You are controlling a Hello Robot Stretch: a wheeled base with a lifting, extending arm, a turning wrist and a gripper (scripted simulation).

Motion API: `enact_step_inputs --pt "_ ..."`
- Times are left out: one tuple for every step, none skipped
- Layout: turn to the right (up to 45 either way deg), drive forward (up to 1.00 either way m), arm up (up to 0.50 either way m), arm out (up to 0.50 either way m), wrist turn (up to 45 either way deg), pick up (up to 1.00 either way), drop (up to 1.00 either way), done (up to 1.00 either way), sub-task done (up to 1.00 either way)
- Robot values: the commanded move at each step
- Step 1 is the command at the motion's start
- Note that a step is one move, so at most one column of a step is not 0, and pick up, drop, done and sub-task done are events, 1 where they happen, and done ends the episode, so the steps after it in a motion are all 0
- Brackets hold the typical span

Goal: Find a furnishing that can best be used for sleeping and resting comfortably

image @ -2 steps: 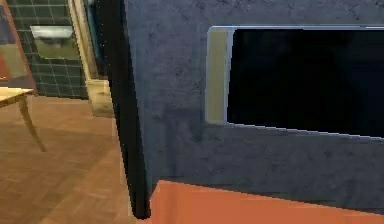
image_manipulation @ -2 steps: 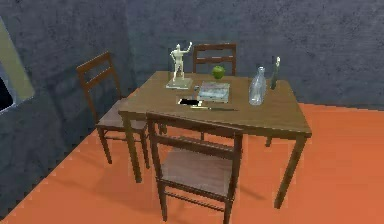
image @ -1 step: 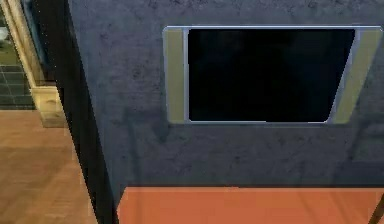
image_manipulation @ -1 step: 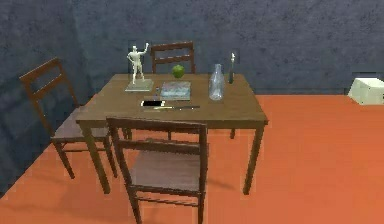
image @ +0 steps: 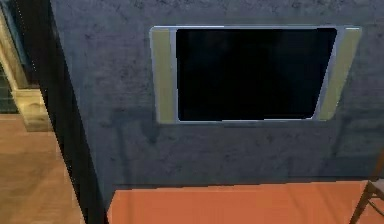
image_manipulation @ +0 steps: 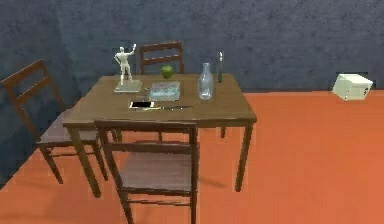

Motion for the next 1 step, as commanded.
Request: enact_step_inputs --pt "0.0 0.2 0.0 0.0 0.0 0.0 0.0 0.0 0.0"
